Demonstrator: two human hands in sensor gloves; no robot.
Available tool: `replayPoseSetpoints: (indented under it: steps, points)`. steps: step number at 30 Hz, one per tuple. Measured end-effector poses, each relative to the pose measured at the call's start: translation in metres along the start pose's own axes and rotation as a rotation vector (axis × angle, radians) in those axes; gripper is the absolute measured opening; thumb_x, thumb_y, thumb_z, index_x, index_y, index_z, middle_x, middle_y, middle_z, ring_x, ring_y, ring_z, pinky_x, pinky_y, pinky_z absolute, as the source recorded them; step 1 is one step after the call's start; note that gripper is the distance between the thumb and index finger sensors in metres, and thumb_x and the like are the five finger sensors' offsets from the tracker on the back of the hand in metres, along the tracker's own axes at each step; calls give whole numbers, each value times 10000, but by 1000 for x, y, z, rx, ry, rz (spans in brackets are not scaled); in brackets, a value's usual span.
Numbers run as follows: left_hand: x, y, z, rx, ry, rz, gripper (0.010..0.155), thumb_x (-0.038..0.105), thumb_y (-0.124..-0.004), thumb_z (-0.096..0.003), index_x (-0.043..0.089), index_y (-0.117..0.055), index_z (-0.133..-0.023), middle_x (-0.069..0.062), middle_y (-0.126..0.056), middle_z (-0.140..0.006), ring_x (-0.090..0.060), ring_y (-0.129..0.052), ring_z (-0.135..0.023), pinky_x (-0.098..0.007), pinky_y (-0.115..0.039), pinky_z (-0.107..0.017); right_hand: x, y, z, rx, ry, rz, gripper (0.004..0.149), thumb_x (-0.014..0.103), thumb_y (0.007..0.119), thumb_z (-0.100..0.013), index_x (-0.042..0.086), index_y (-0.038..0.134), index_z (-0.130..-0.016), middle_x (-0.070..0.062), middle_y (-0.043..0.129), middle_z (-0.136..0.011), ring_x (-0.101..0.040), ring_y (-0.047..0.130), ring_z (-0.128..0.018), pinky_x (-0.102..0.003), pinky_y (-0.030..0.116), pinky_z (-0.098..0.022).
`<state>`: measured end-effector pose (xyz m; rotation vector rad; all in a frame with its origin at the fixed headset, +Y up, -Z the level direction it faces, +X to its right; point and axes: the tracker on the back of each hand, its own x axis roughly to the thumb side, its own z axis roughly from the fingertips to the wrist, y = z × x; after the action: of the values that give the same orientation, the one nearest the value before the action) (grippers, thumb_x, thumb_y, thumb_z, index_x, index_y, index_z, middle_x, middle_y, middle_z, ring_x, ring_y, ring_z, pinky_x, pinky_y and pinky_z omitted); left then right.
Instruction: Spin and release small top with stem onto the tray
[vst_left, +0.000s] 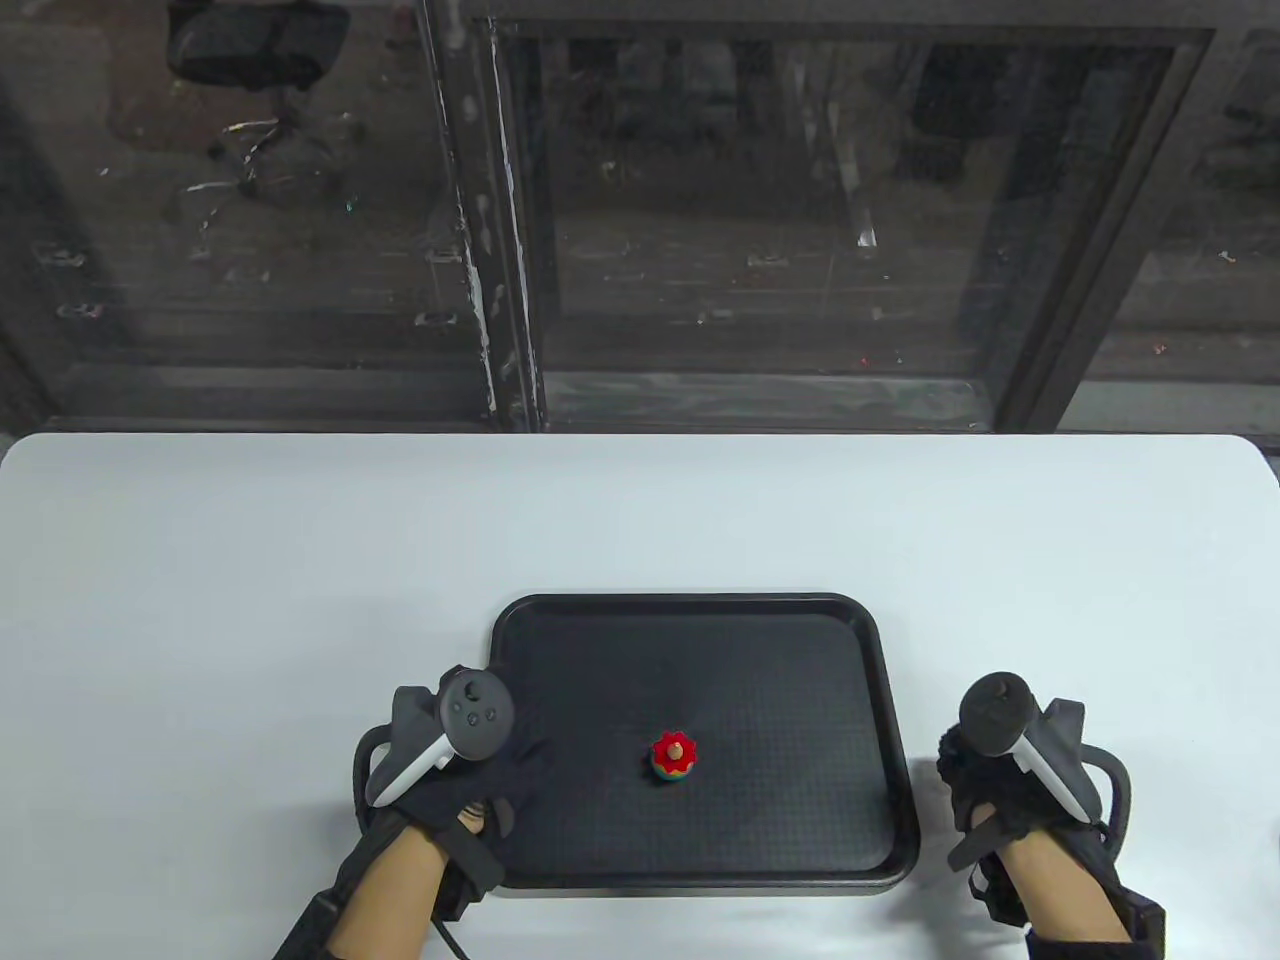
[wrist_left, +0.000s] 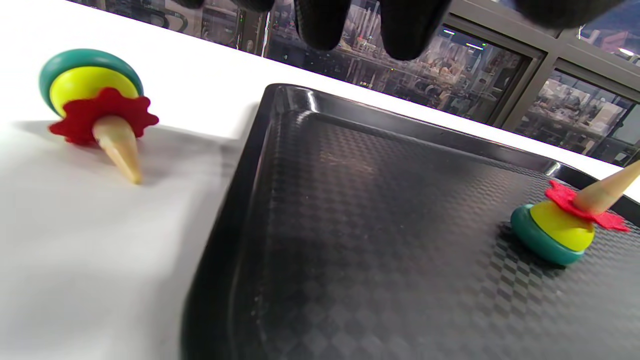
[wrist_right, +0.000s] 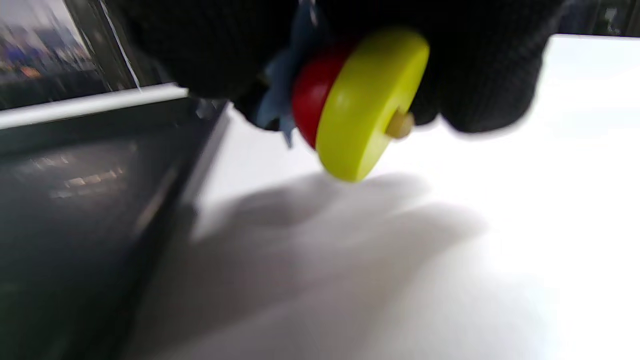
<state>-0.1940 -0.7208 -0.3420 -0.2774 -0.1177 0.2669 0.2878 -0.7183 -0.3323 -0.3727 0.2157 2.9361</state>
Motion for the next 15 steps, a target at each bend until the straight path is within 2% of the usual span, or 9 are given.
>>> replayPoseSetpoints:
  steps: [1, 2, 5, 8, 11, 15]
  points:
    - [0, 0, 0, 1, -1, 1, 756, 721, -598, -363, 479, -529, -1076, 24, -403, -1276, -391, -266, -1179, -620, -364, -846, 4, -4, 2, -23, -41, 18, 402, 455, 776, -406, 407, 860, -796, -35, 653, -973, -301, 763, -867, -538, 759, -626]
    - [0, 0, 0, 1, -1, 2, 757, 721, -597, -363, 478, -528, -1077, 24, -403, -1276, -393, -264, -1178, -620, -363, -847, 9, -10, 6, -97, -93, 55, 407, 458, 785, -395, 431, 862, -793, -13, 672, -942, -265, 782, -817, -533, 758, -626]
    - [0, 0, 0, 0, -2, 3, 757, 721, -598, -364, 477, -528, -1078, 25, -401, -1276, -390, -264, -1179, -620, -363, -846, 24, -22, 16, -217, -241, 9, 416, 432, 820, -374, 381, 882, -782, 17, 810, -789, -179, 900, -624, -486, 819, -571]
    - [0, 0, 0, -1, -2, 4, 756, 721, -599, -364, 478, -529, -1076, 24, -402, -1277, -391, -264, -1179, -621, -363, -846, 38, -23, 22, -200, -335, -42, 406, 393, 856, -369, 365, 864, -774, 10, 871, -730, -161, 949, -551, -486, 830, -560]
    - [0, 1, -1, 1, -3, 9, 754, 720, -599, -365, 479, -531, -1076, 25, -402, -1277, -392, -264, -1180, -621, -362, -847, 56, -22, 27, -203, -428, 54, 411, 391, 885, -351, 356, 838, -758, 32, 930, -692, -147, 1001, -511, -473, 850, -550]
    - [0, 2, -1, 4, -4, 14, 754, 719, -601, -365, 478, -532, -1076, 23, -402, -1277, -393, -263, -1179, -621, -361, -847, 81, -15, 30, -179, -549, 138, 409, 345, 885, -348, 318, 886, -756, 12, 967, -700, -168, 1026, -527, -477, 842, -572]
